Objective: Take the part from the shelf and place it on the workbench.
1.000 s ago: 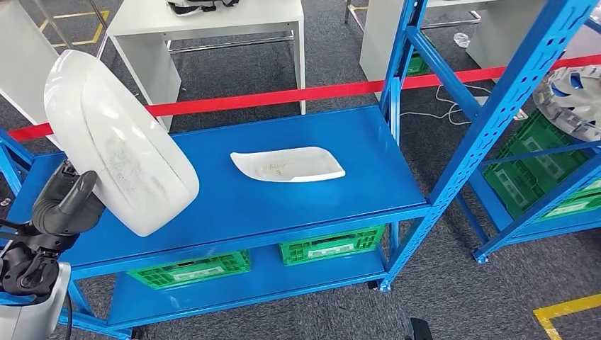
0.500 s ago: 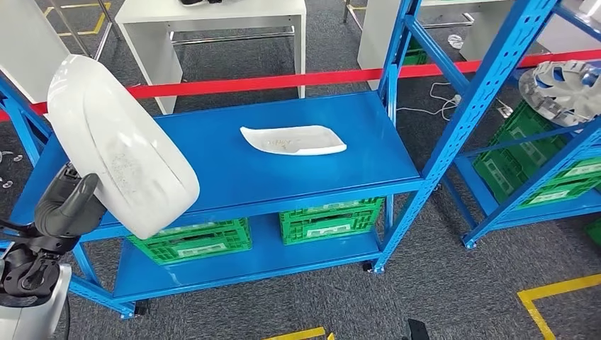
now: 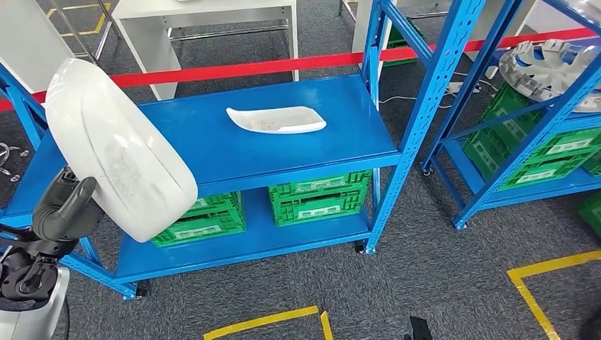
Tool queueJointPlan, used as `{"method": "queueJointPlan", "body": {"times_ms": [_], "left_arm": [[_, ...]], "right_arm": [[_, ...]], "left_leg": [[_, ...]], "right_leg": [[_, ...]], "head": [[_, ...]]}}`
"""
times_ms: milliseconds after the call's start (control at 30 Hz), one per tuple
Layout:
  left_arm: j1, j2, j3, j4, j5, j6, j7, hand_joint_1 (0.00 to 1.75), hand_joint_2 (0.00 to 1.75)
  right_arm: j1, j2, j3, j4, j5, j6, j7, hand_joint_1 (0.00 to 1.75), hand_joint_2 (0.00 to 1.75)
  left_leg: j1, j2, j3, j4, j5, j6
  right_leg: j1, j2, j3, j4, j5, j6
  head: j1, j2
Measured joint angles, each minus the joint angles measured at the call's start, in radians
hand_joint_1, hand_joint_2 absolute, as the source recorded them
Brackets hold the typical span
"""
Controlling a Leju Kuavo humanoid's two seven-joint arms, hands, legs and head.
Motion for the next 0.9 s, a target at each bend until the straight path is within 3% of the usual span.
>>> {"method": "queueJointPlan", "body": {"times_ms": [67, 133, 167, 200, 300, 333, 367, 400, 467, 533, 567, 633, 667, 700, 767, 800, 833, 867, 900], "left_arm": [[-0.002, 0.0, 0.0, -0.002, 0.003, -0.002, 0.001, 1.75, 1.75], [-0.003, -0.001, 0.0, -0.001, 0.006, -0.003, 0.002, 1.75, 1.75], [-0.003, -0.001, 0.0, 0.0, 0.006, -0.004, 0.003, 1.75, 1.75], [-0.003, -0.002, 0.0, 0.001, 0.006, -0.005, 0.003, 1.75, 1.75], [-0.001, -0.002, -0.001, 0.001, 0.002, -0.016, 0.002, 1.75, 1.75], [0.002, -0.002, -0.001, 0.001, 0.0, -0.021, 0.001, 1.75, 1.75], [0.005, -0.002, -0.001, 0.001, -0.002, -0.025, 0.001, 1.75, 1.75], [0.008, -0.002, -0.001, 0.002, -0.003, -0.029, 0.0, 1.75, 1.75], [0.013, -0.002, -0.001, 0.001, -0.008, -0.038, -0.002, 1.75, 1.75], [0.017, 0.0, -0.001, -0.001, -0.015, -0.042, -0.005, 1.75, 1.75], [0.019, 0.001, -0.001, -0.003, -0.017, -0.043, -0.006, 1.75, 1.75], [0.027, 0.004, -0.001, -0.004, -0.018, -0.046, -0.011, 1.75, 1.75], [0.032, 0.006, -0.001, -0.004, -0.018, -0.048, -0.015, 1.75, 1.75], [0.037, 0.007, -0.001, -0.005, -0.02, -0.05, -0.017, 1.75, 1.75], [0.044, 0.009, -0.001, -0.005, -0.024, -0.053, -0.02, 1.75, 1.75], [0.046, 0.01, -0.001, -0.005, -0.026, -0.054, -0.02, 1.75, 1.75], [0.049, 0.011, -0.001, -0.005, -0.027, -0.054, -0.021, 1.75, 1.75], [0.051, 0.013, 0.0, -0.005, -0.027, -0.054, -0.021, 1.75, 1.75], [0.053, 0.014, 0.0, -0.005, -0.025, -0.053, -0.02, 1.75, 1.75]], "right_arm": [[0.0, 0.0, 0.0, 0.0, 0.0, 0.0, -0.001, 0.0, 0.0], [0.001, 0.0, 0.0, 0.0, 0.0, 0.0, -0.001, 0.0, 0.0], [0.002, 0.0, 0.0, 0.0, 0.0, 0.0, -0.001, 0.0, 0.0], [0.003, 0.0, 0.0, 0.0, 0.0, 0.0, -0.001, 0.0, 0.0], [0.003, 0.0, 0.0, 0.0, -0.001, -0.001, 0.0, 0.0, 0.0], [0.003, 0.0, 0.0, 0.0, -0.003, -0.002, 0.0, 0.0, 0.0], [0.003, -0.001, 0.0, 0.0, -0.004, -0.003, 0.0, 0.0, 0.0], [0.002, -0.001, 0.0, 0.0, -0.005, -0.003, 0.0, 0.0, 0.0], [0.001, -0.002, 0.0, 0.0, -0.006, -0.004, 0.0, 0.0, 0.0], [-0.001, -0.002, 0.0, 0.0, -0.006, -0.003, -0.001, 0.0, 0.0], [-0.001, -0.002, 0.0, 0.0, -0.005, -0.002, -0.001, 0.0, 0.0], [0.0, -0.002, 0.0, 0.0, -0.006, -0.001, 0.0, 0.0, 0.0], [0.0, -0.002, -0.001, 0.0, -0.006, -0.001, 0.002, 0.0, 0.0], [0.0, -0.002, -0.002, 0.0, -0.008, -0.001, 0.003, 0.0, 0.0], [0.0, -0.002, -0.004, 0.0, -0.01, -0.001, 0.004, 0.0, 0.0], [0.001, -0.002, -0.005, 0.0, -0.011, -0.001, 0.004, 0.0, 0.0], [0.001, -0.002, -0.006, 0.0, -0.011, -0.001, 0.004, 0.0, 0.0], [0.002, -0.002, -0.007, 0.0, -0.01, 0.0, 0.004, 0.0, 0.0], [0.002, -0.002, -0.007, 0.0, -0.01, 0.001, 0.004, 0.0, 0.0]], "left_leg": [[-0.006, -0.003, 0.059, -0.097, -0.024, 0.014], [-0.01, -0.003, 0.053, -0.109, -0.013, 0.032], [-0.009, -0.001, 0.046, -0.11, -0.002, 0.042], [-0.007, 0.001, 0.036, -0.112, 0.011, 0.052], [-0.007, 0.005, -0.011, -0.11, 0.053, 0.068], [-0.009, 0.005, -0.031, -0.108, 0.067, 0.068], [-0.01, 0.005, -0.05, -0.105, 0.081, 0.068], [-0.011, 0.005, -0.069, -0.102, 0.093, 0.066], [-0.011, 0.005, -0.105, -0.091, 0.115, 0.061], [-0.014, 0.005, -0.128, -0.082, 0.133, 0.052], [-0.014, 0.005, -0.133, -0.081, 0.142, 0.046], [-0.014, 0.006, -0.136, -0.088, 0.161, 0.032], [-0.012, 0.005, -0.139, -0.088, 0.159, 0.026], [-0.011, 0.004, -0.147, -0.077, 0.137, 0.019], [-0.006, 0.001, -0.169, 0.002, 0.041, 0.007], [-0.004, 0.001, -0.181, 0.066, -0.014, 0.001], [-0.002, 0.001, -0.188, 0.129, -0.048, -0.003], [-0.001, 0.001, -0.186, 0.177, -0.056, -0.006], [0.0, 0.001, -0.17, 0.194, -0.042, -0.008]], "right_leg": [[0.001, 0.001, -0.005, -0.004, 0.021, 0.012], [-0.001, 0.002, -0.006, -0.014, 0.042, 0.027], [-0.002, 0.003, -0.011, -0.011, 0.037, 0.033], [-0.003, 0.004, -0.021, 0.006, 0.012, 0.037], [-0.003, 0.005, -0.071, 0.172, -0.138, 0.044], [-0.002, 0.005, -0.08, 0.233, -0.165, 0.045], [-0.002, 0.005, -0.076, 0.27, -0.167, 0.045], [-0.001, 0.005, -0.056, 0.275, -0.148, 0.043], [0.002, 0.005, 0.036, 0.19, -0.11, 0.034], [0.008, 0.005, 0.135, 0.055, -0.128, 0.023], [0.011, 0.005, 0.159, 0.014, -0.142, 0.019], [0.013, 0.005, 0.157, -0.008, -0.138, 0.009], [0.011, 0.003, 0.15, -0.013, -0.127, 0.003], [0.009, 0.001, 0.141, -0.017, -0.114, -0.004], [0.005, -0.003, 0.115, -0.021, -0.085, -0.013], [0.005, -0.004, 0.099, -0.021, -0.071, -0.015], [0.005, -0.005, 0.082, -0.02, -0.057, -0.015], [0.005, -0.005, 0.064, -0.019, -0.042, -0.014], [0.005, -0.006, 0.047, -0.018, -0.029, -0.012]], "head": [[0.001, 0.0], [0.001, 0.0], [0.0, 0.0], [0.001, 0.0], [0.008, 0.0], [0.009, 0.0], [0.009, 0.0], [0.009, 0.0], [0.01, 0.0], [0.012, 0.0], [0.013, 0.0], [0.014, 0.0], [0.013, 0.0], [0.011, 0.0], [0.005, 0.0], [0.002, 0.0], [0.0, 0.0], [0.0, 0.0], [0.0, 0.0]]}}
